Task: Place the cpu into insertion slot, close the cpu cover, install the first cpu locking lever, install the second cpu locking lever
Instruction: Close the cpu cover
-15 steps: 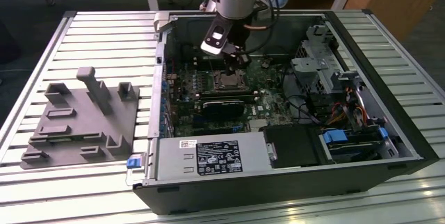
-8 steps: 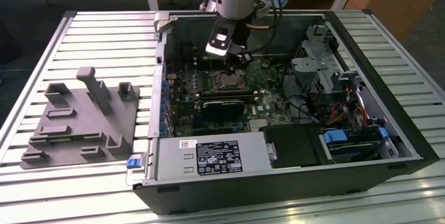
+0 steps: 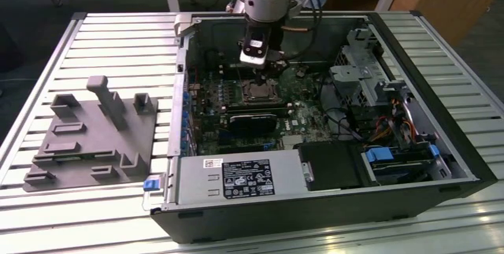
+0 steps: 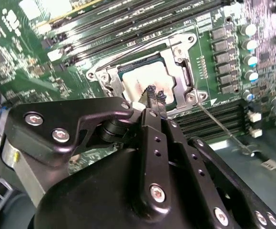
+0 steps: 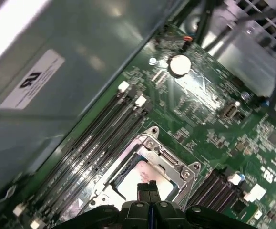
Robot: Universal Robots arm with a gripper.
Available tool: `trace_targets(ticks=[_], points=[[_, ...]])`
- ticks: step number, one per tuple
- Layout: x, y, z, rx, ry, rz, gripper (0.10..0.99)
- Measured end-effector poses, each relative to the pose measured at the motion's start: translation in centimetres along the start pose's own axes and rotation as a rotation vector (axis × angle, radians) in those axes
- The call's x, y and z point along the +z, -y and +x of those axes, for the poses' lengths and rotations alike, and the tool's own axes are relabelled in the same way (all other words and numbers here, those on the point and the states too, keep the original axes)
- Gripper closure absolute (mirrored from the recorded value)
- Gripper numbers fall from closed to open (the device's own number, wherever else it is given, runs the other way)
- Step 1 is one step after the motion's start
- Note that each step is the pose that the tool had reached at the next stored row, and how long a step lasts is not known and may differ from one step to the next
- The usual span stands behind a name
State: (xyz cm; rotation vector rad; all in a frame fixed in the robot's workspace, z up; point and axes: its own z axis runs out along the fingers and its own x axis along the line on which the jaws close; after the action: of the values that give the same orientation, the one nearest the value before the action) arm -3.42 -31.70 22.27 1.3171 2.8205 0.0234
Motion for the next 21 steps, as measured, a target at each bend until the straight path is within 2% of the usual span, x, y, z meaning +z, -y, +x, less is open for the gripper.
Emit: trace_targets(ticks=[21], points=[[0.06,0.00,0.00,-0.383,-0.0099,-0.007,0.980]])
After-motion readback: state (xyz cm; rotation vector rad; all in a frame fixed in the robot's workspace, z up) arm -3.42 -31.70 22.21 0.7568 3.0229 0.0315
